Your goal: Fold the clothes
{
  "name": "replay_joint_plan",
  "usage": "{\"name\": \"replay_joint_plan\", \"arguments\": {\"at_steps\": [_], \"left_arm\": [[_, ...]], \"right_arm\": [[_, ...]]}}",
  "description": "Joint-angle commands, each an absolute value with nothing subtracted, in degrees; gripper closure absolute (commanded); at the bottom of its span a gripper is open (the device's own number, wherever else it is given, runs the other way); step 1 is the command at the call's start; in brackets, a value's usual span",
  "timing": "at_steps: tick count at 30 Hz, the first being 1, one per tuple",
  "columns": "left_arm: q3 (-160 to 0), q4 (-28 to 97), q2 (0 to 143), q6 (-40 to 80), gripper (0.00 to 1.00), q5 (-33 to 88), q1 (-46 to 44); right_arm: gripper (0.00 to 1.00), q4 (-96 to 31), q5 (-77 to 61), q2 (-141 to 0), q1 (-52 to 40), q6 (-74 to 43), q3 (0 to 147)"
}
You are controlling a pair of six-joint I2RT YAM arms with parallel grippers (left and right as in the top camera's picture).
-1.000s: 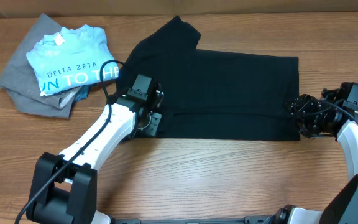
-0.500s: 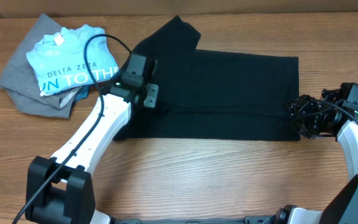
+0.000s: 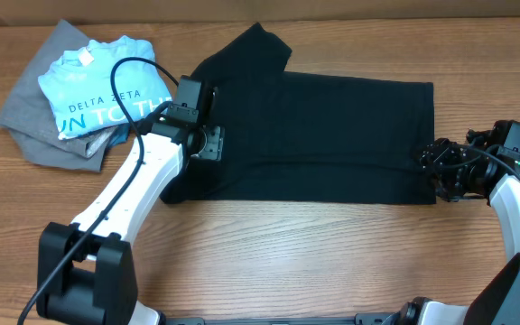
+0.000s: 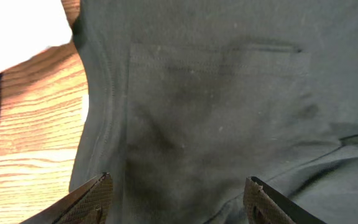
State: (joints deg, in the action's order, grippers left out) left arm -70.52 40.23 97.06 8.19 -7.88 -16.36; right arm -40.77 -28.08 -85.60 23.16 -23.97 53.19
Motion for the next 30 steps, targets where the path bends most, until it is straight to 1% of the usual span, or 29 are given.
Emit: {"name": "replay_joint_plan", "arguments": {"at_steps": [1, 5, 9, 12, 14, 16, 22, 25, 29, 30], "left_arm": [[-68.6, 39.4, 102.1, 6.5, 0.30, -8.3, -15.7], [-68.6, 41.9, 106.7, 9.0, 0.36, -8.3, -15.6], [-68.6, 44.0, 108.1, 12.5, 0.38, -10.1, -14.4], [-68.7, 43.6, 108.1, 12.5, 0.41, -10.1, -13.0], [-68.7, 43.4, 108.1, 12.5, 0.44, -10.1, -12.0], [-69.0, 43.5, 108.1, 12.6, 0.48, -9.9, -10.9], [-72.5, 46.3, 107.6, 12.7, 0.41, -7.7, -7.4], [-75.2, 48.6, 107.2, 12.0, 0.38, -6.2, -6.3], [-77.0, 49.9, 107.1, 9.6, 0.30, -4.4, -5.8], [-77.0, 50.2, 107.1, 9.5, 0.28, -4.4, -5.8]], "right_arm": [[0.33, -40.7, -27.9, -85.0, 23.2, -23.5, 54.6], [0.32, -41.3, -27.9, -85.0, 23.2, -22.7, 54.6], [0.31, -43.0, -25.8, -85.0, 23.2, -22.2, 54.6], [0.32, -45.3, -21.7, -85.0, 23.2, -22.4, 54.6], [0.34, -47.2, -17.3, -85.0, 23.5, -23.0, 54.6], [0.34, -48.7, -12.7, -85.0, 23.8, -24.0, 54.5], [0.35, -49.0, -10.7, -86.5, 23.8, -24.0, 52.4], [0.35, -46.8, -9.7, -88.5, 23.8, -24.0, 51.7], [0.44, -43.7, -11.7, -91.8, 23.7, -24.4, 51.7], [0.45, -43.2, -11.7, -92.8, 23.7, -24.8, 51.7]]}}
